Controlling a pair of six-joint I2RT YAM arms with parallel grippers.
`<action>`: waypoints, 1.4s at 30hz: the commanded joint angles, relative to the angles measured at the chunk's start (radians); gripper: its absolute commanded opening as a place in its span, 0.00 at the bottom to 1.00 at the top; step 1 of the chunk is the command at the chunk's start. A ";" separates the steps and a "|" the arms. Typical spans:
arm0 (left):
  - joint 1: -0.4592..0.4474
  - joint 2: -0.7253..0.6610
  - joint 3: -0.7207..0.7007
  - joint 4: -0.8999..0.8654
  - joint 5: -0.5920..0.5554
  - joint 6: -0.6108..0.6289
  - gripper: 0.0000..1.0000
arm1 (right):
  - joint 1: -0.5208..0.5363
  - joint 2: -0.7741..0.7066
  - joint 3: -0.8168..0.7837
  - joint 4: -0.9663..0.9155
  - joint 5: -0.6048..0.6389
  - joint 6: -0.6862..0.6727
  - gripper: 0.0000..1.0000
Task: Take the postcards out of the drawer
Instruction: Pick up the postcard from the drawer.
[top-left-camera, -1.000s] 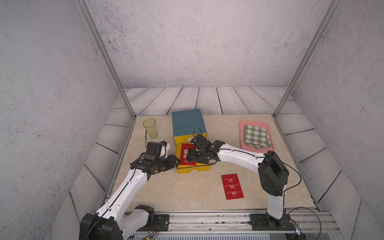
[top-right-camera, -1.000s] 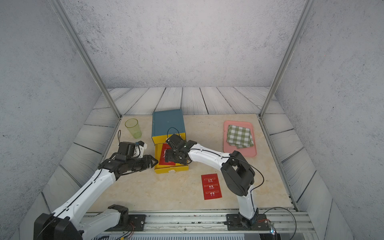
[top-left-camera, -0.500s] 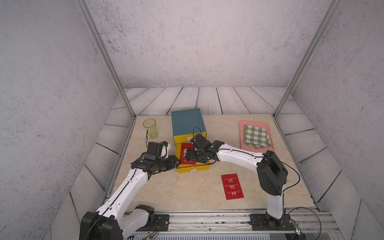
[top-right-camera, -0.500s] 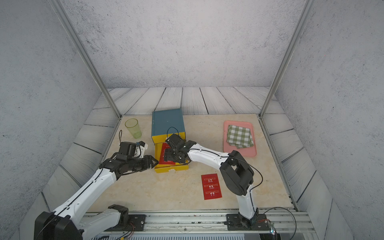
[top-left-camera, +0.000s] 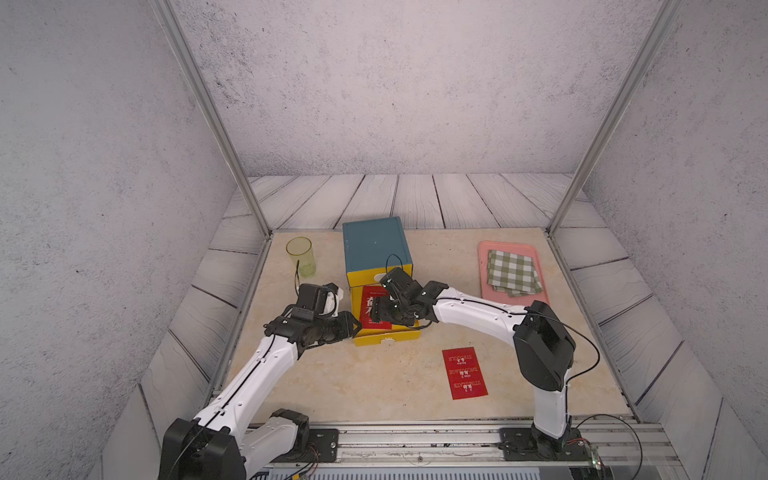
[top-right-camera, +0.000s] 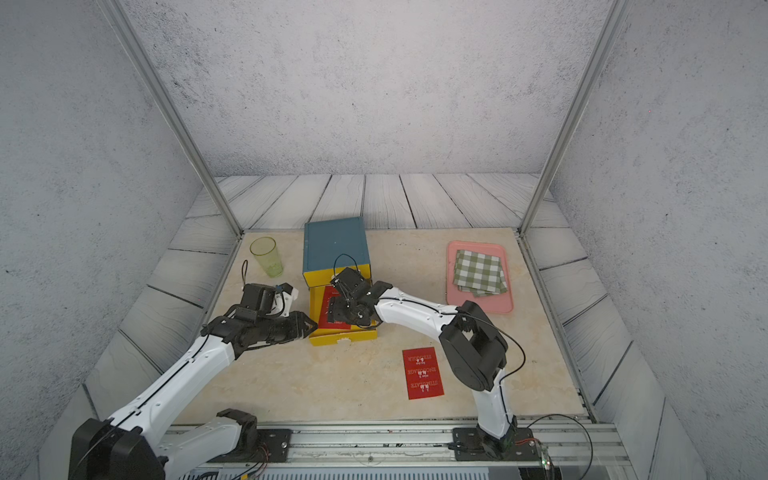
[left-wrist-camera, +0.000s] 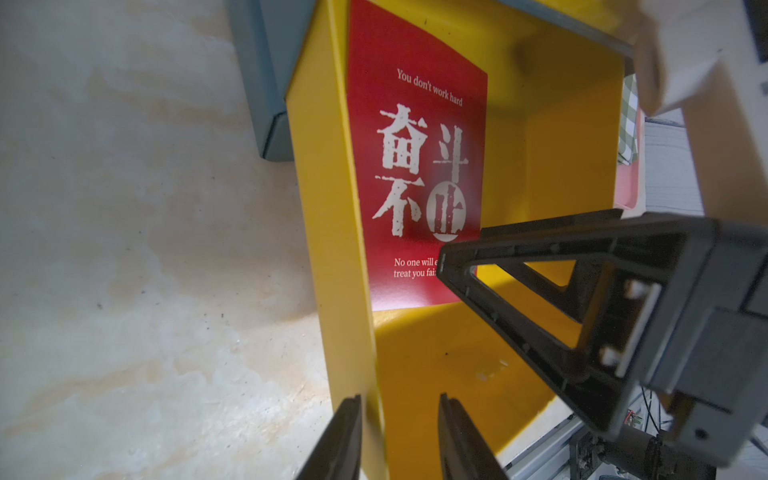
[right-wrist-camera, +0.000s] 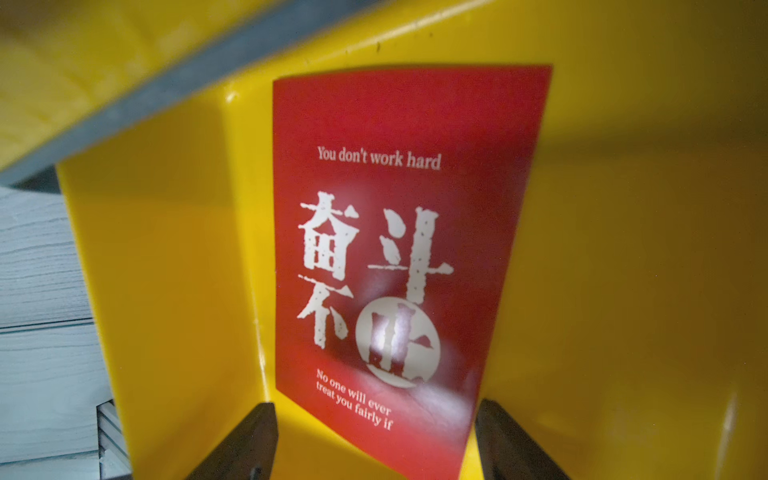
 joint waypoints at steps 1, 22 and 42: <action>-0.008 0.011 0.003 0.001 -0.010 0.003 0.35 | 0.005 -0.010 -0.024 -0.002 0.007 0.017 0.79; -0.020 0.017 0.002 0.009 -0.018 -0.007 0.31 | 0.025 -0.053 -0.043 -0.037 0.004 0.022 0.78; -0.022 0.019 0.000 0.012 -0.018 -0.007 0.31 | 0.031 -0.048 -0.076 -0.018 -0.049 0.049 0.78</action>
